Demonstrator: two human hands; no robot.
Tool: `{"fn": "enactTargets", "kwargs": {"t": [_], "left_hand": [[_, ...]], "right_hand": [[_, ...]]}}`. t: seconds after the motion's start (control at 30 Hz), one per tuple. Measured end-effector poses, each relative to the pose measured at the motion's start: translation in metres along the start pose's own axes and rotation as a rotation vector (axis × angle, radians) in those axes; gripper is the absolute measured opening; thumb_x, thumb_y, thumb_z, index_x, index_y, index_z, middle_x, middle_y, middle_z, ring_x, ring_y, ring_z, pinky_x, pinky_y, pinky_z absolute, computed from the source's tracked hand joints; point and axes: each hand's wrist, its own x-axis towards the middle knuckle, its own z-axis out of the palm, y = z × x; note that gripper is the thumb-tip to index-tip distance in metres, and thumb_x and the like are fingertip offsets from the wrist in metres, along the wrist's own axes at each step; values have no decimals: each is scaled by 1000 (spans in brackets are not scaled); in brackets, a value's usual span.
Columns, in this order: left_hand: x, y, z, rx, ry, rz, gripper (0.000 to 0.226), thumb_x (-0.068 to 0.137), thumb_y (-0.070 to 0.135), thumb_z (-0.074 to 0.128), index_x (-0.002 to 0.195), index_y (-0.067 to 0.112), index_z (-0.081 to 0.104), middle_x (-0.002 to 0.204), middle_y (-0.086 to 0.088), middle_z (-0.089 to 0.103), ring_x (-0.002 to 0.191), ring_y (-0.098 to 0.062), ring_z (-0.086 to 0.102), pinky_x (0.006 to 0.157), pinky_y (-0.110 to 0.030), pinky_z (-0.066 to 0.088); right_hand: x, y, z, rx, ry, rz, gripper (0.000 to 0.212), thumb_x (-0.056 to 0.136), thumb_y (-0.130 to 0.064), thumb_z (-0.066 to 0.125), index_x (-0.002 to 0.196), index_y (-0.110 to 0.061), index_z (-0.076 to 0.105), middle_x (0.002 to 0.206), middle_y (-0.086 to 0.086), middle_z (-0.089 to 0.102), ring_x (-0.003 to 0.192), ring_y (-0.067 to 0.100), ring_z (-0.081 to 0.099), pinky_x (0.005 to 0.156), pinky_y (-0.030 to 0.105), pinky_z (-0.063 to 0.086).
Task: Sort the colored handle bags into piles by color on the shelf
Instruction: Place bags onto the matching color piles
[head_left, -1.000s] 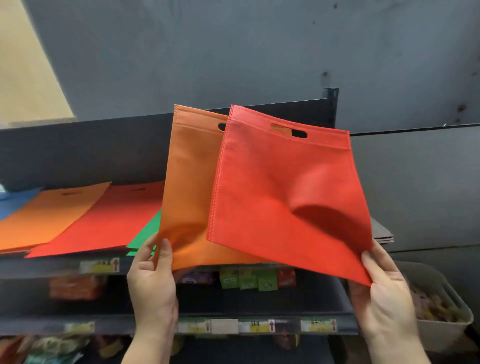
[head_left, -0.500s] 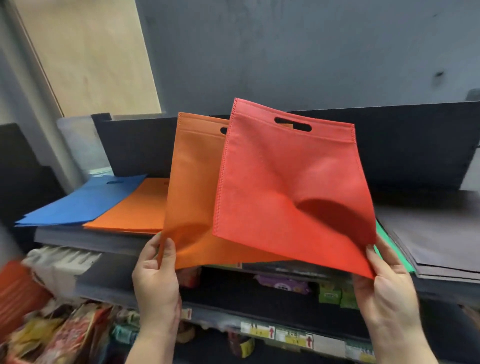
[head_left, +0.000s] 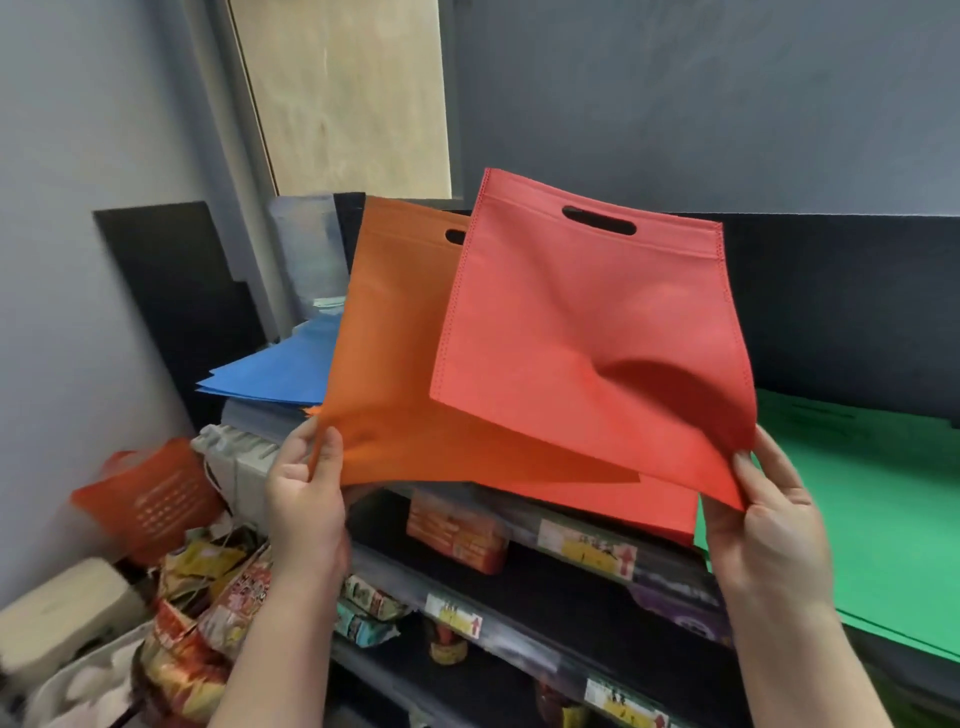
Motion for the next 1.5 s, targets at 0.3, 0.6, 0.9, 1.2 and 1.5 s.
{"fn": "enactTargets", "kwargs": {"t": [0.3, 0.6, 0.9, 1.2, 1.5], "left_hand": [[88, -27, -17, 30, -62, -88, 12, 95, 23, 54, 99, 26, 65, 106, 0, 68, 105, -26, 63, 93, -52, 50], [179, -67, -10, 79, -250, -213, 11, 97, 12, 50, 105, 7, 56, 86, -6, 63, 60, -6, 65, 46, -22, 53], [212, -77, -24, 669, -365, 111, 31, 92, 20, 59, 120, 5, 58, 116, -9, 63, 98, -19, 59, 81, -27, 45], [166, -43, 18, 100, -814, -83, 37, 90, 50, 44, 95, 22, 67, 81, 3, 73, 69, -6, 65, 59, -17, 48], [130, -64, 72, 264, -896, 58, 14, 85, 17, 69, 89, 30, 63, 78, 4, 70, 71, -8, 67, 59, -20, 52]], "right_hand": [[37, 50, 59, 11, -50, -8, 29, 97, 1, 41, 102, -16, 64, 83, -5, 74, 74, 6, 70, 64, 18, 56], [37, 95, 92, -31, 41, -111, 27, 97, 0, 43, 103, -16, 64, 82, -3, 75, 73, 7, 70, 60, 18, 56], [21, 122, 99, -111, 141, -212, 29, 97, 0, 44, 101, -19, 65, 81, -5, 75, 73, 6, 70, 59, 17, 55], [4, 107, 82, -234, 208, -350, 25, 96, -2, 46, 103, -17, 65, 83, -5, 74, 74, 5, 69, 64, 18, 56], [-4, 65, 45, -626, 358, -559, 25, 94, -3, 54, 97, -23, 69, 88, -1, 72, 76, 11, 67, 74, 21, 57]]}}
